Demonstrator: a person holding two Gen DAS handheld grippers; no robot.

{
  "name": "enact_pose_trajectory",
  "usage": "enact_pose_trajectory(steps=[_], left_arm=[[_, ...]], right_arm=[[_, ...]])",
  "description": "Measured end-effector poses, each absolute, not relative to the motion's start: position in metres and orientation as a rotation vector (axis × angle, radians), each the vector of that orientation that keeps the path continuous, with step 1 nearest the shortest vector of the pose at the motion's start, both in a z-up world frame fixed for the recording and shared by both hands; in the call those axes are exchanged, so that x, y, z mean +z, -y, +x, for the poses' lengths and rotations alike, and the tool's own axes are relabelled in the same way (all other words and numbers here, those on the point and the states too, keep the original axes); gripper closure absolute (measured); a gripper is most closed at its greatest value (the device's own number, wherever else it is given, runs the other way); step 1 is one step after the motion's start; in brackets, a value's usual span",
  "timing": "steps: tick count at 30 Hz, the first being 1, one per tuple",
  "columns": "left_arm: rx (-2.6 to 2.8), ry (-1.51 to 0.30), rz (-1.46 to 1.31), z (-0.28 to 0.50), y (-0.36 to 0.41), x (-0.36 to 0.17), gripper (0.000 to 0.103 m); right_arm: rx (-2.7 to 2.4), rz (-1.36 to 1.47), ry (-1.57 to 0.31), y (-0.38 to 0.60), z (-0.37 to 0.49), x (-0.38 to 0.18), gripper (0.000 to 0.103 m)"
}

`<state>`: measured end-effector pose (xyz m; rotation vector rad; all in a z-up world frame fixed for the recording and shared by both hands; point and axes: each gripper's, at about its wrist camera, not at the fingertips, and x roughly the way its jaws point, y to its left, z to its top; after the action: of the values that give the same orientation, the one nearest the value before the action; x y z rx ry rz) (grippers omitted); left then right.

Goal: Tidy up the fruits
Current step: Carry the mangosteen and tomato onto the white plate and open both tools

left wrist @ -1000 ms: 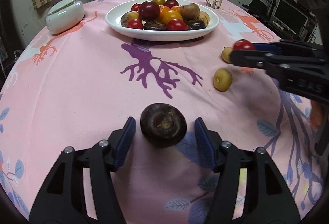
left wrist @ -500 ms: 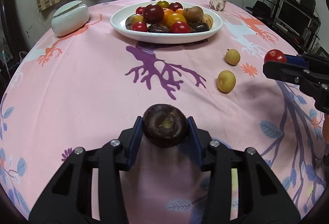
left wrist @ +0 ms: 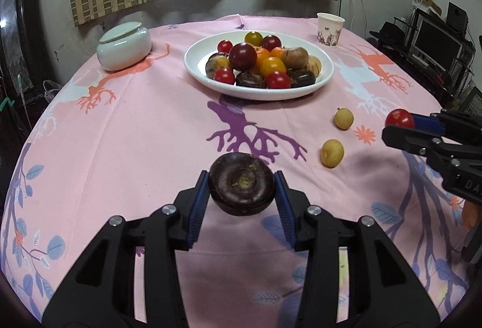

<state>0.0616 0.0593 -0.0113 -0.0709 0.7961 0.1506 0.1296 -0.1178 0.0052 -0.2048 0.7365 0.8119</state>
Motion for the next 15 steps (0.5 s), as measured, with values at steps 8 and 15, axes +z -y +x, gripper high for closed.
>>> enact_pose_trajectory(steps=[8,15], left_arm=[[0.148,-0.785,-0.048,0.076,-0.064,0.025,0.059],[0.167,-0.756,-0.068,0.128,-0.074,0.048,0.059]], right_arm=[[0.785,-0.203,-0.684,0.125,0.145,0.037,0.073],[0.736,-0.198,-0.625,0.112,0.187,0.055,0.073]])
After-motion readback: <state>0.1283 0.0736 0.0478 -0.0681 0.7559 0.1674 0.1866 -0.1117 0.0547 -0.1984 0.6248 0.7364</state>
